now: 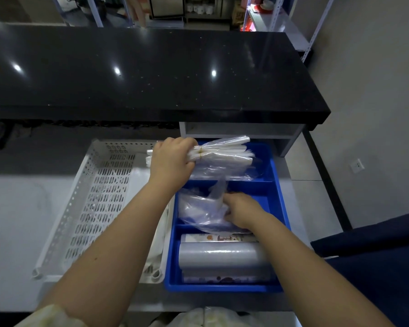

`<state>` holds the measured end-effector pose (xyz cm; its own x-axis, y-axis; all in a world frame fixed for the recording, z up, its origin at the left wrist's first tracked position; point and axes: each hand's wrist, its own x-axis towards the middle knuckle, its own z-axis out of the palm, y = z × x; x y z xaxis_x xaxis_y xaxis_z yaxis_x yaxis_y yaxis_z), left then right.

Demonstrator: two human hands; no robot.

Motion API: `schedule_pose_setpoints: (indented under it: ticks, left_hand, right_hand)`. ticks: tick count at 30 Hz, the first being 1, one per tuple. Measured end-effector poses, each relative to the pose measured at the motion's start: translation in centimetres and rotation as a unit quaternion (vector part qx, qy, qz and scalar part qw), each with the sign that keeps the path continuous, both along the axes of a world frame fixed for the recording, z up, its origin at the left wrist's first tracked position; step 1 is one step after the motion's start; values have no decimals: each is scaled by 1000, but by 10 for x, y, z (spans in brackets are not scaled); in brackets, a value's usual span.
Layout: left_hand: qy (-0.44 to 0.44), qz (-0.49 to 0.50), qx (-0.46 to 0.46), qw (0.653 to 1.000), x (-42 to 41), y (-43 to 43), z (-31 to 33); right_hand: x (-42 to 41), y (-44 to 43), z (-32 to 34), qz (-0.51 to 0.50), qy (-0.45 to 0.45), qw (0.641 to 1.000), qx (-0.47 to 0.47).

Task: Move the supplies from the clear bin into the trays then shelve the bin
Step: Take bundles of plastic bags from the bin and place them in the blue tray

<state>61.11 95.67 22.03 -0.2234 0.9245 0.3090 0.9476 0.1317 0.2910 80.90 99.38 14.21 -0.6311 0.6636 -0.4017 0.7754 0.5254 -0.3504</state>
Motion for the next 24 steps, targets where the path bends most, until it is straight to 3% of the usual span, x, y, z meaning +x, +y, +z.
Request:
schedule_pose_setpoints:
  ticks: [10,24]
  left_hand:
    - [6,18,13,1000,-8,-18,6]
    - [27,20,44,998,-10,-11,25]
  right_hand:
    - [3,-7,7,-35,11,999,2]
    - [38,-6,79,8,79,965,249]
